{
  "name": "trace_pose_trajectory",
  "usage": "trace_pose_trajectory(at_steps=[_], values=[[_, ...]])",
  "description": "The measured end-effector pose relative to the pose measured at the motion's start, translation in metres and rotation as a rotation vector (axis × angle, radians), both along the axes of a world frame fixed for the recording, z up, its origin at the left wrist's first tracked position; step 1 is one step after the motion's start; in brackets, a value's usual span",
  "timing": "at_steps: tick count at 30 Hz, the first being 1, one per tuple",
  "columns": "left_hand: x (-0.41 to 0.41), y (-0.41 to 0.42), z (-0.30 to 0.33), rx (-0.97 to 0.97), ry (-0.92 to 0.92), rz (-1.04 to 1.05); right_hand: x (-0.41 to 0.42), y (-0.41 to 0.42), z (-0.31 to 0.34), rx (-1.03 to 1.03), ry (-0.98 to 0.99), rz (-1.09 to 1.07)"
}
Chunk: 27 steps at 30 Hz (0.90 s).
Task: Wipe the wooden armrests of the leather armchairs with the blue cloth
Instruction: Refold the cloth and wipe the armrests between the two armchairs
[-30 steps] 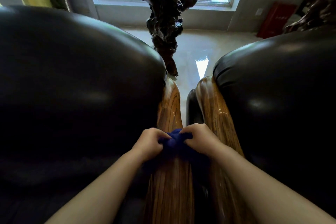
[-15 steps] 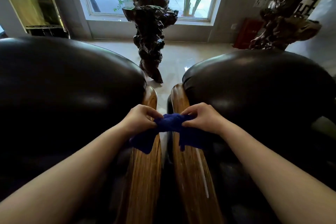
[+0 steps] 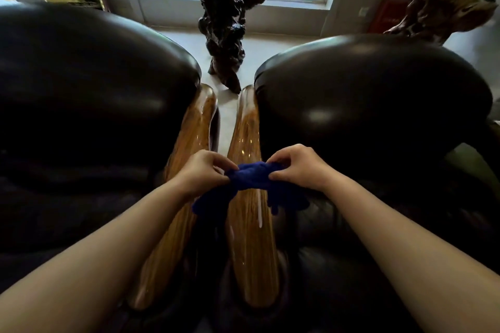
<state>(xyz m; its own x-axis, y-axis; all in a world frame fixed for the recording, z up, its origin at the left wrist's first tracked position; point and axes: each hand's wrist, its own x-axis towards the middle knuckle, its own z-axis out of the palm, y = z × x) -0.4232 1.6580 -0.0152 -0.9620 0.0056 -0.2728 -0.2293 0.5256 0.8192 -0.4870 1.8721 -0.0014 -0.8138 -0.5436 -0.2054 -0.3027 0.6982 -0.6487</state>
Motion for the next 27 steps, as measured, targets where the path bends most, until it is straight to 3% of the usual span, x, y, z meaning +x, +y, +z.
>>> trace_pose_trajectory(at_steps=[5, 8, 14, 18, 20, 27], values=[[0.025, 0.028, -0.028, -0.264, 0.207, -0.071, 0.026, 0.021, -0.04, -0.034, 0.072, -0.038], [0.051, 0.037, -0.083, -0.289, 0.289, -0.094, 0.053, 0.026, -0.098, -0.027, 0.13, -0.04], [0.083, 0.055, -0.215, -0.229, 0.094, -0.003, 0.095, 0.031, -0.229, 0.037, -0.01, -0.15], [0.099, 0.067, -0.268, -0.306, 0.282, 0.246, 0.124, 0.033, -0.286, 0.063, 0.239, -0.451], [0.103, 0.083, -0.285, -0.327, 0.276, 0.299, 0.133, 0.021, -0.302, 0.1, 0.33, -0.527], [0.084, 0.123, -0.326, -0.411, 0.237, 0.419, 0.116, -0.009, -0.34, 0.092, 0.345, -0.616]])
